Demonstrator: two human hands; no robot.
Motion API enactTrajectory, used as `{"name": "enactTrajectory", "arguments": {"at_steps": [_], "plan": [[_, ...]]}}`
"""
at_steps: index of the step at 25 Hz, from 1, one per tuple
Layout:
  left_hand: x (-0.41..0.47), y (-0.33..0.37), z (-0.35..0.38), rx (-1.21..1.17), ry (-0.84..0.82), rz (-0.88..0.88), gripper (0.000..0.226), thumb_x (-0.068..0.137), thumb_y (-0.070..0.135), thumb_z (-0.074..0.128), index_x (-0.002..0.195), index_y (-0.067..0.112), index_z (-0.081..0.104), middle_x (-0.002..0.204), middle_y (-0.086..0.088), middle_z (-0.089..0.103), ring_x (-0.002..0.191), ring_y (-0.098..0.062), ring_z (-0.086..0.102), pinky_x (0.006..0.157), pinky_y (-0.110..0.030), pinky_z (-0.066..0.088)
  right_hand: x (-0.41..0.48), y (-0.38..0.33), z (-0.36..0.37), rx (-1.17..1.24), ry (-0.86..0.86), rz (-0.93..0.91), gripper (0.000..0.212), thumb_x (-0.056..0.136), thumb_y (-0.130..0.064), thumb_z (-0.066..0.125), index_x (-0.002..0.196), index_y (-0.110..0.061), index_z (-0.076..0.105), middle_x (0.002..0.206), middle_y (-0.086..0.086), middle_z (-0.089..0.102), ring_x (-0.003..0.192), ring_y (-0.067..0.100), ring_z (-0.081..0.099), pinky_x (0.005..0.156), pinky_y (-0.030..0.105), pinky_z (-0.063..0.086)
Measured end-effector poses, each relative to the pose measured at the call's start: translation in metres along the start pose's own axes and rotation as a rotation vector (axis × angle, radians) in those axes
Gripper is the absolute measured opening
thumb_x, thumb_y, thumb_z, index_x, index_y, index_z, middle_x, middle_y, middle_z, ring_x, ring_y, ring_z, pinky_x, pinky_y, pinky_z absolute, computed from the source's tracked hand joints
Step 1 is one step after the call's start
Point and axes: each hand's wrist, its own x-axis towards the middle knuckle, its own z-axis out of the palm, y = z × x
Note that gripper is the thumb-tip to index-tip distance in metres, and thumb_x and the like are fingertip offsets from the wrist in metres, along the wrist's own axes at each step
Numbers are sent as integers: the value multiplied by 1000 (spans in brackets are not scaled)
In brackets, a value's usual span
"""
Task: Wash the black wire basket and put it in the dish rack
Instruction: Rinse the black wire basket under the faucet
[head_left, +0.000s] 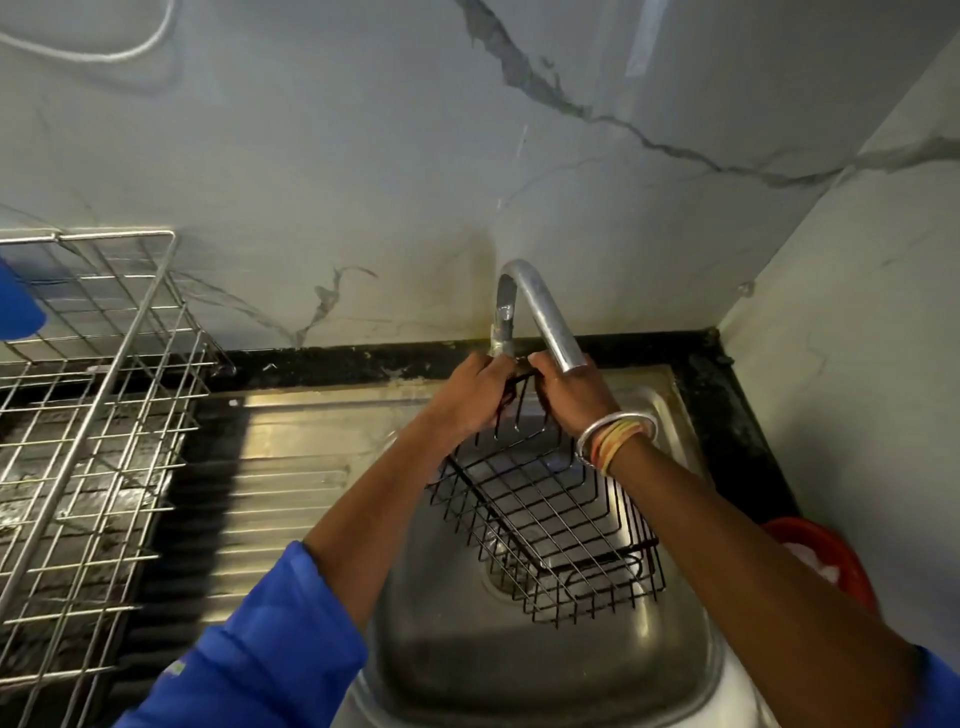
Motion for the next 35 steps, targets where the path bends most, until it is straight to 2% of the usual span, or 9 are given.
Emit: {"name": "enactTrajectory", "arguments": {"at_steps": [3, 7, 10, 13, 16, 21, 25, 28, 35], "plan": [[-5, -7, 13, 52, 137, -107, 49, 105, 29, 44, 58, 18, 46, 48, 4, 39, 43, -11, 33, 54, -28, 27, 2, -3, 8, -9, -27, 55, 45, 89, -53, 51, 96, -9, 61, 80, 6, 60, 65, 19, 56, 60, 31, 46], [-6, -21, 19, -124, 270, -219, 41, 103, 30, 49, 66, 13, 58, 59, -3, 48, 56, -17, 41, 60, -33, 31, -4, -7, 15, -153, -211, -36, 77, 71, -85, 33, 99, -21, 65, 90, 5, 68, 82, 20, 65, 76, 39, 53], [-13, -22, 19, -186, 294, -236, 36, 103, 26, 49, 72, 11, 60, 61, -2, 46, 56, -15, 40, 56, -30, 30, -18, -5, 5, -169, -337, -100, 76, 81, -83, 26, 124, -29, 58, 113, 3, 66, 103, 18, 62, 94, 37, 44], [-22, -21, 20, -177, 264, -243, 28, 101, 20, 46, 77, 11, 56, 61, -2, 41, 56, -15, 35, 53, -30, 27, -13, 4, -5, -165, -390, 78, 80, 90, -74, 12, 146, -22, 37, 144, 14, 45, 130, 30, 44, 102, 42, 33], [-20, -21, 15, -60, 295, -211, 32, 99, 21, 47, 68, 12, 52, 59, -3, 40, 55, -16, 35, 54, -31, 27, -11, 1, -1, -128, -297, 195, 79, 94, -69, 18, 146, -13, 36, 146, 18, 41, 132, 31, 41, 105, 40, 32], [-17, -11, -2, 46, 391, -146, 45, 97, 18, 47, 52, 14, 41, 49, 1, 37, 49, -19, 31, 55, -30, 28, -10, -17, 17, -98, -320, 158, 78, 95, -67, 15, 147, -12, 34, 144, 18, 43, 129, 29, 45, 102, 38, 34], [-22, -5, -9, -65, 326, -159, 36, 98, 13, 44, 62, 8, 43, 54, -2, 37, 41, -9, 36, 47, -25, 30, 2, -13, 21, -32, -328, 150, 88, 86, -78, 19, 148, -18, 35, 149, 13, 39, 134, 30, 40, 108, 45, 30], [-32, -1, -12, -63, 300, -136, 29, 101, 15, 43, 73, 8, 49, 63, -8, 38, 37, -3, 36, 37, -13, 30, 19, 8, 18, -78, -305, 127, 76, 94, -66, 25, 146, -12, 35, 147, 23, 39, 132, 38, 40, 111, 49, 32], [-60, -24, -33, -261, 302, -242, 45, 105, 25, 42, 60, 20, 41, 49, 5, 35, 41, -9, 25, 39, -21, 19, 25, 39, 3, -201, -278, 199, 84, 87, -76, 30, 143, -14, 42, 144, 13, 45, 128, 32, 45, 104, 39, 33]]}}
